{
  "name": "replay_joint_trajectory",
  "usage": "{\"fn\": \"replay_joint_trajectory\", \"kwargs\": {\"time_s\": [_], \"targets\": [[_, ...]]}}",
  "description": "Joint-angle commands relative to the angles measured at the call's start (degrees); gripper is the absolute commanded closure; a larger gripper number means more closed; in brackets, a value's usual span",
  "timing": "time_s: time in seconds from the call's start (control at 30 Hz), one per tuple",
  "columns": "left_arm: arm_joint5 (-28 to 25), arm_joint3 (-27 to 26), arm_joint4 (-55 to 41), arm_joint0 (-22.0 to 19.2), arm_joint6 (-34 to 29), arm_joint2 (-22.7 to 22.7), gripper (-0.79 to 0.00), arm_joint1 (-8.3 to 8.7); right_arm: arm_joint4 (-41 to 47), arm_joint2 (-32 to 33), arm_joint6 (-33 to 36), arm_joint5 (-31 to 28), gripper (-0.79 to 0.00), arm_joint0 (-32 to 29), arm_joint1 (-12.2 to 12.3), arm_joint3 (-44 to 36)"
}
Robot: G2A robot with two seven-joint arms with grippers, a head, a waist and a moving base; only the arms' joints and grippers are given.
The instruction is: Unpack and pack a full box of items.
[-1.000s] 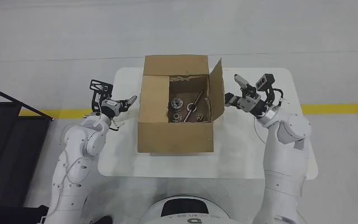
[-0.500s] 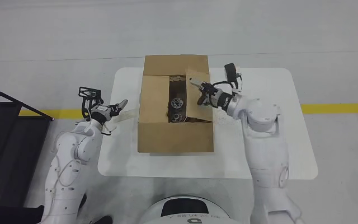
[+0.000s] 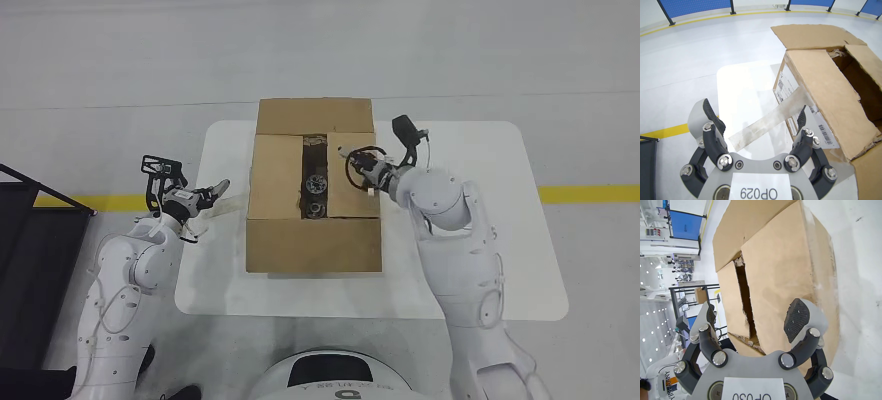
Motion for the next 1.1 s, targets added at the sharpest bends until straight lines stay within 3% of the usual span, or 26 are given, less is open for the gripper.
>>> {"fn": "replay_joint_trajectory", "kwargs": {"time_s": [0.0, 0.33, 0.47, 0.67, 0.9, 1.07], "targets": [[0.0, 0.0, 0.0, 0.0, 0.01, 0.0, -0.785, 0.0, -2.77, -0.26, -1.19, 1.14, -0.785, 0.0, 0.07, -0.1], [0.0, 0.0, 0.0, 0.0, 0.01, 0.0, -0.785, 0.0, -2.77, -0.26, -1.19, 1.14, -0.785, 0.0, 0.07, -0.1], [0.0, 0.0, 0.0, 0.0, 0.01, 0.0, -0.785, 0.0, -0.94, -0.91, -4.1, -1.59, -0.785, -0.82, -0.01, -0.27], [0.0, 0.0, 0.0, 0.0, 0.01, 0.0, -0.785, 0.0, 2.04, -4.03, -8.88, -0.07, -0.785, 3.65, -0.79, 7.27], [0.0, 0.0, 0.0, 0.0, 0.01, 0.0, -0.785, 0.0, 0.74, -9.13, -6.73, 1.84, -0.785, 9.13, -1.31, 14.34], [0.0, 0.0, 0.0, 0.0, 0.01, 0.0, -0.785, 0.0, 7.01, -6.21, -10.2, -2.91, -0.785, 7.27, -1.21, 8.46]]}}
